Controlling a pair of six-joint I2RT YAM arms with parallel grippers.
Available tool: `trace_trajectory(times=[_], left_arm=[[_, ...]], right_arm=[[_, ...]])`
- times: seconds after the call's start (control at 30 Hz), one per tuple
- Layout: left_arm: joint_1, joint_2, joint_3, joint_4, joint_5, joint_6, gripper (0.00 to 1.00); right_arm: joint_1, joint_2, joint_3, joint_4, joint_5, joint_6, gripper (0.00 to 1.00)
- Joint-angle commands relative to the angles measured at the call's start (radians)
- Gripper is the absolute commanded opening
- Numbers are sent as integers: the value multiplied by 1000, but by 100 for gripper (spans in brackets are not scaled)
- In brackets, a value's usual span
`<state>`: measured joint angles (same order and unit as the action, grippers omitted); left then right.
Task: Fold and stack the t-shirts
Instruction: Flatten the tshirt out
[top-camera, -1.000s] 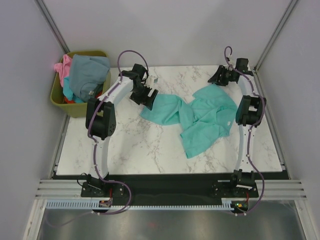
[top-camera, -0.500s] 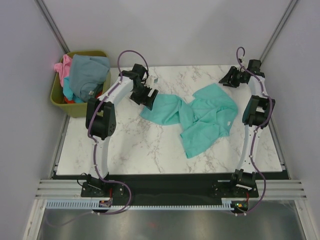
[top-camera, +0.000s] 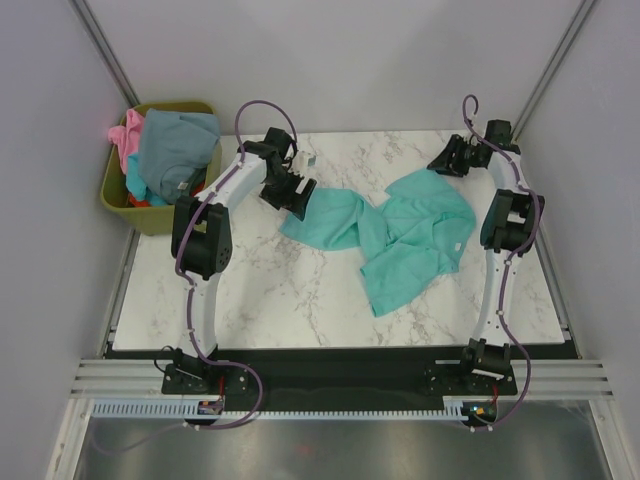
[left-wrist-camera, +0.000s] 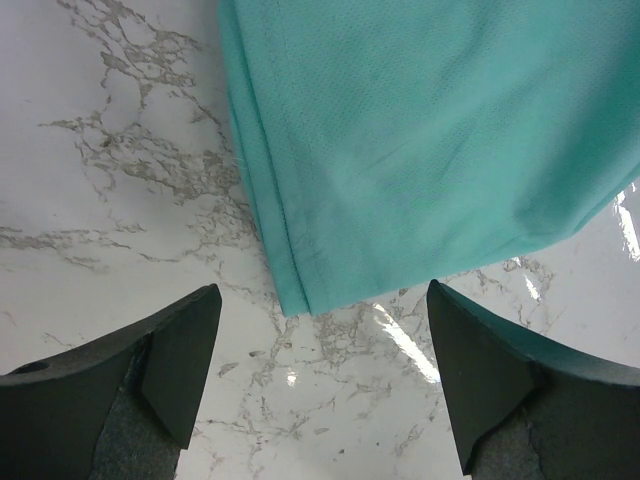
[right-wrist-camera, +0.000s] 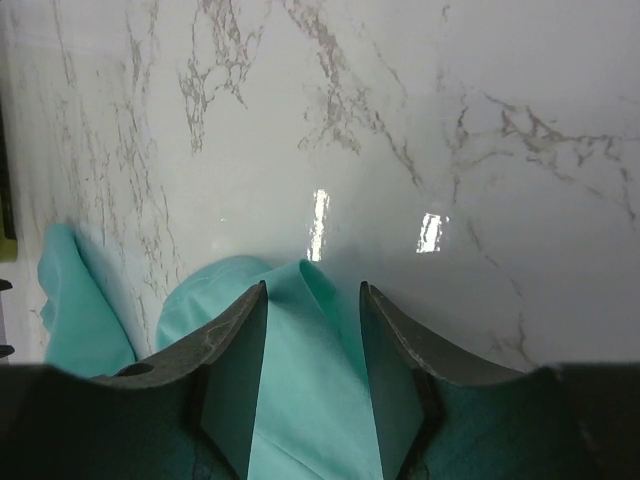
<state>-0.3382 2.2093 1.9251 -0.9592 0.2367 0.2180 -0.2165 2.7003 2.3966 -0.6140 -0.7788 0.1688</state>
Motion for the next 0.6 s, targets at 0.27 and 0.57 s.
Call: trace_trajectory(times=[0.27,0.57], left_arm=[[-5,-7,54,2,16,21,91],[-1,10,126,31,-37,8,92]], right_arm=[[23,3,-40,-78,33,-25,29],[34,-115,24,-76,93,-55,4]])
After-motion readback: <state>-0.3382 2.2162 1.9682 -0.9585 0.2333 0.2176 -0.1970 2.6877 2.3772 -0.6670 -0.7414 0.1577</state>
